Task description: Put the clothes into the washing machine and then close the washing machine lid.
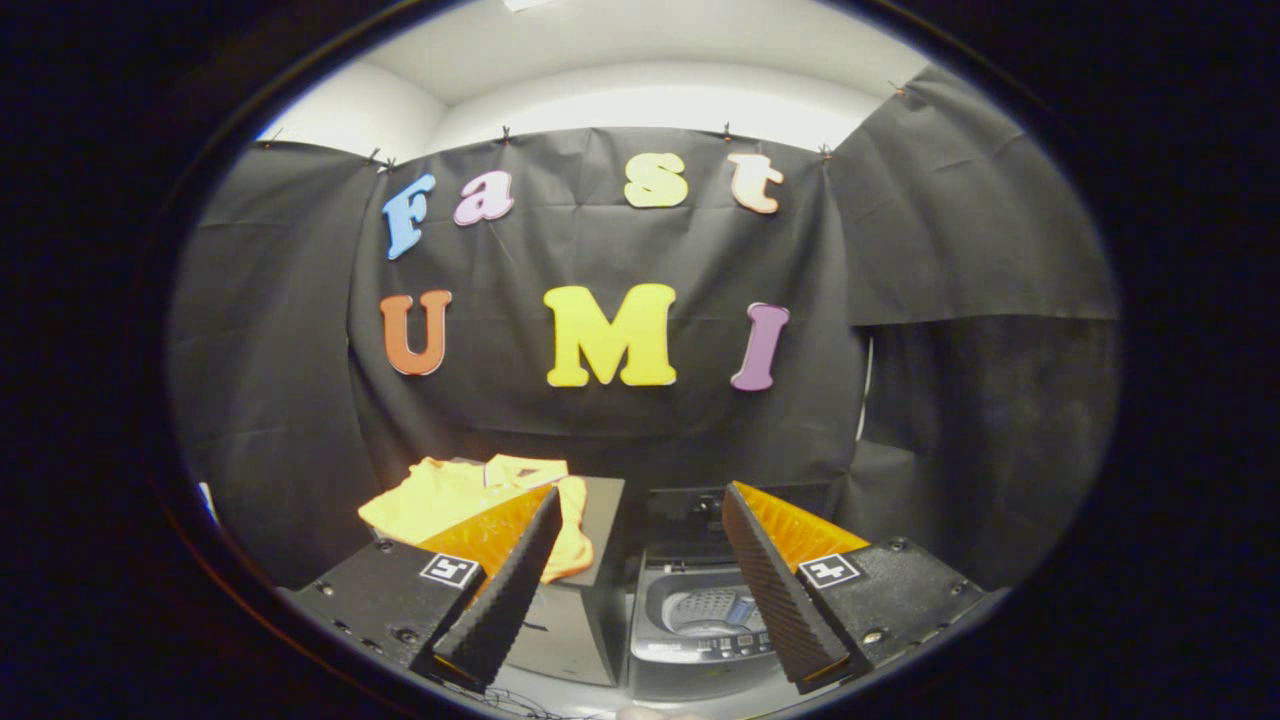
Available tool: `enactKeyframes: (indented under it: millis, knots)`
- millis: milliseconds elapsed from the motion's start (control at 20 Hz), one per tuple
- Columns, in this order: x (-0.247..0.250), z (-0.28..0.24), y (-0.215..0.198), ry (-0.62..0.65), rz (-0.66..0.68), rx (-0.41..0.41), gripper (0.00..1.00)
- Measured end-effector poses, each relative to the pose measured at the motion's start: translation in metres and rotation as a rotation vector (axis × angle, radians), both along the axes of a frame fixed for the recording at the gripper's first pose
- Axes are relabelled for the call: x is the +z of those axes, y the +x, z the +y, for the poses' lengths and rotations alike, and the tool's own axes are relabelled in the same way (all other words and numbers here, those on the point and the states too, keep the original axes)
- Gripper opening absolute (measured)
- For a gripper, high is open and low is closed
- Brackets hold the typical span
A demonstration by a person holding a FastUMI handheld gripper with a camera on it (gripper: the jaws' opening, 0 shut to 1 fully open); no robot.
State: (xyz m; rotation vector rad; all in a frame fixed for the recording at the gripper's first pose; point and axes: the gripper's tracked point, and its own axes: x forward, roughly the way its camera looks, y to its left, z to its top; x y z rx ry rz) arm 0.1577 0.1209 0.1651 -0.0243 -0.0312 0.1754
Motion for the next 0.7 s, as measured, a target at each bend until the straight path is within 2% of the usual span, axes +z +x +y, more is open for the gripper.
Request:
enactKeyframes:
  millis: [100,350,450,700]
  knots:
    - [0.015,0.027,0.020,0.005,-0.003,0.043,1.00]
    - [0.031,0.097,0.067,-0.002,0.036,0.092,1.00]
    - [0.030,0.126,0.083,0.003,0.067,0.125,1.00]
    - [0.008,0.181,0.131,0.014,0.177,0.134,1.00]
